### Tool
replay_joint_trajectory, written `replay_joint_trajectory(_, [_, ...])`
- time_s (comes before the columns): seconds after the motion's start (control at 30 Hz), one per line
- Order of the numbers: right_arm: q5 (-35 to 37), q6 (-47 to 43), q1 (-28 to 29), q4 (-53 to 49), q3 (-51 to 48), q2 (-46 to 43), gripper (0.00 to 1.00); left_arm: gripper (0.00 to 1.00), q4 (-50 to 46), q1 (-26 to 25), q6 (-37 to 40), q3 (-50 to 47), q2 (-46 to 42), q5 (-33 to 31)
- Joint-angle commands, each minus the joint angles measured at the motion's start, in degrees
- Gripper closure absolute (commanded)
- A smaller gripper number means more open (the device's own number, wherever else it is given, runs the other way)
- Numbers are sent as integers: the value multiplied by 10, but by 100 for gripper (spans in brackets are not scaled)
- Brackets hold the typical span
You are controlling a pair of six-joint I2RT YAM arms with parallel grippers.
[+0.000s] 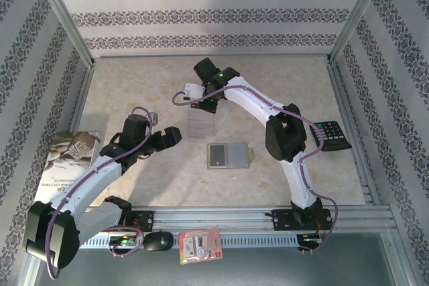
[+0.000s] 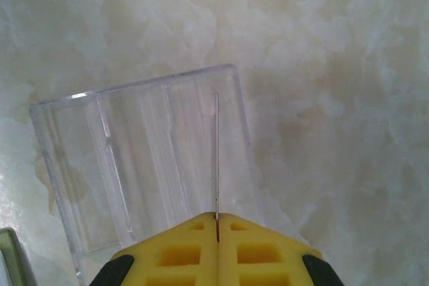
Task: Take the credit cards out of the card holder
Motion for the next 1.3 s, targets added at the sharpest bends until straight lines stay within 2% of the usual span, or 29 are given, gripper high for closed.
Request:
replay_joint_trajectory(0.0, [-2,-9,-4,9,-5,-10,100,8,19,9,-3,-1,3,8])
replay_joint_trajectory(0.53, [-13,-9,-1,4,-15,1,100,8,33,11,-10,-4,13,13])
replay_joint_trajectory(0.6, [-10,-7,-1,8,-15,2,94,9,33,11,-10,-5,14,13])
replay_joint_trajectory(0.7, [6,3,-1,35,-23,-1,78,9,36,10,-11,-7,12,15])
replay_joint_trajectory(0.77, [16,7,0,57,-31,-7,72,9,37,11,-12,-8,12,17])
replay_joint_trajectory(0.93, [55,20,6,116,-51,-19,70,9,42,10,-16,-11,14,20])
replay_joint_trajectory(1.1, [35,53,9,185,-98,-68,67,7,54,11,-18,-16,7,25])
replay_joint_trajectory(1.13, [31,59,10,194,-105,-82,65,1,61,11,-20,-19,3,27])
replay_joint_trajectory(1.27, [25,100,22,227,-136,-130,64,0,89,11,-29,-28,-4,36])
